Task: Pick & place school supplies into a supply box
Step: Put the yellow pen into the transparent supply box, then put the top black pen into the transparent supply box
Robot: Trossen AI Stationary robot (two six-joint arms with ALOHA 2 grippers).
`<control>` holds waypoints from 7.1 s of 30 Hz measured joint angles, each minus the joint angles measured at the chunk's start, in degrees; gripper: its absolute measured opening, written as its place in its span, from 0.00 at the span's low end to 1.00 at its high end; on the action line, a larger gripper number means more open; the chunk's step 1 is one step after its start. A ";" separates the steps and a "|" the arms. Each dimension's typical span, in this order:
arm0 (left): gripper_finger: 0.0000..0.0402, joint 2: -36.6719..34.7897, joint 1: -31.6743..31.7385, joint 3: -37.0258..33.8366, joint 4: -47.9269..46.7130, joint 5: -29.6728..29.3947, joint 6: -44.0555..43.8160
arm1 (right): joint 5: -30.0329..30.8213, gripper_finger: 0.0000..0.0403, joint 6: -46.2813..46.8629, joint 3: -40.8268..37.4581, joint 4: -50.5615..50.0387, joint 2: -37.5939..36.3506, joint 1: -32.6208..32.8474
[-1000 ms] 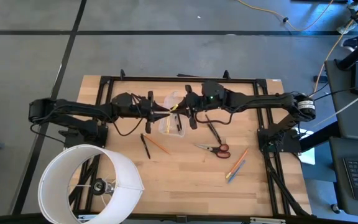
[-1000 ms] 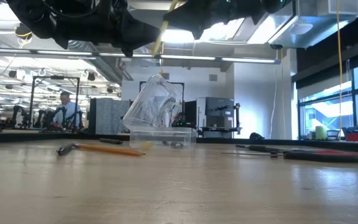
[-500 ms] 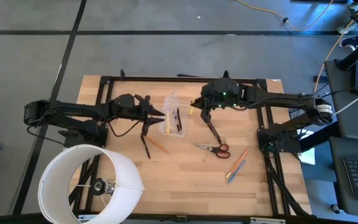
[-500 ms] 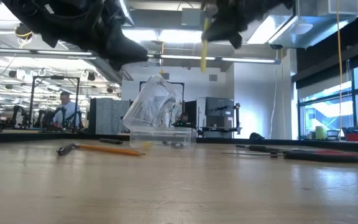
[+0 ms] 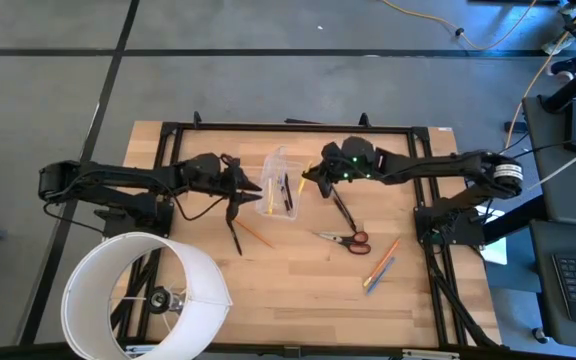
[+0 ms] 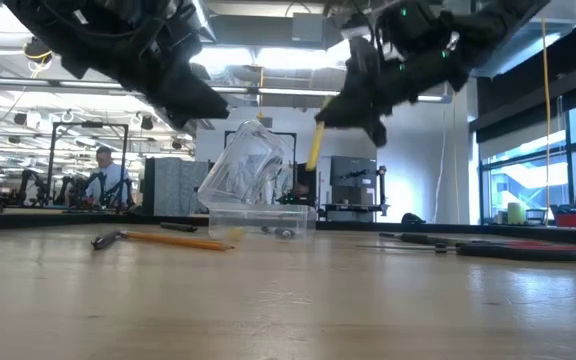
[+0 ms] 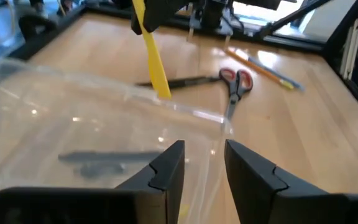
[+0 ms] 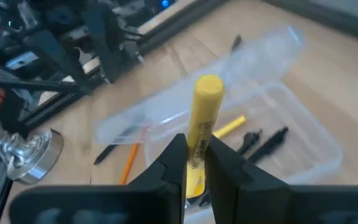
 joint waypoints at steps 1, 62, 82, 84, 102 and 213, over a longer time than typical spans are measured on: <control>0.26 0.00 0.00 0.00 -0.87 0.02 -0.03 | 0.00 0.11 0.68 -1.00 1.62 0.77 0.02; 0.24 0.02 0.00 0.00 -8.28 -0.24 -4.45 | -1.25 0.23 -4.77 -3.35 18.18 18.57 0.02; 0.24 0.04 -0.02 0.00 -8.28 -0.20 -4.45 | 4.63 0.34 -10.40 -3.35 18.35 18.60 -3.10; 0.24 0.04 -0.02 0.00 -8.28 -0.29 -4.45 | 4.66 0.34 -10.40 -3.35 18.35 18.60 -3.51; 0.24 0.07 6.40 -0.02 -14.87 -18.45 0.01 | 0.08 0.34 -12.08 -3.35 14.55 18.60 -5.27; 0.05 30.99 19.15 16.16 -36.55 -9.47 17.97 | 0.07 0.34 -13.77 -3.37 11.44 18.53 -5.18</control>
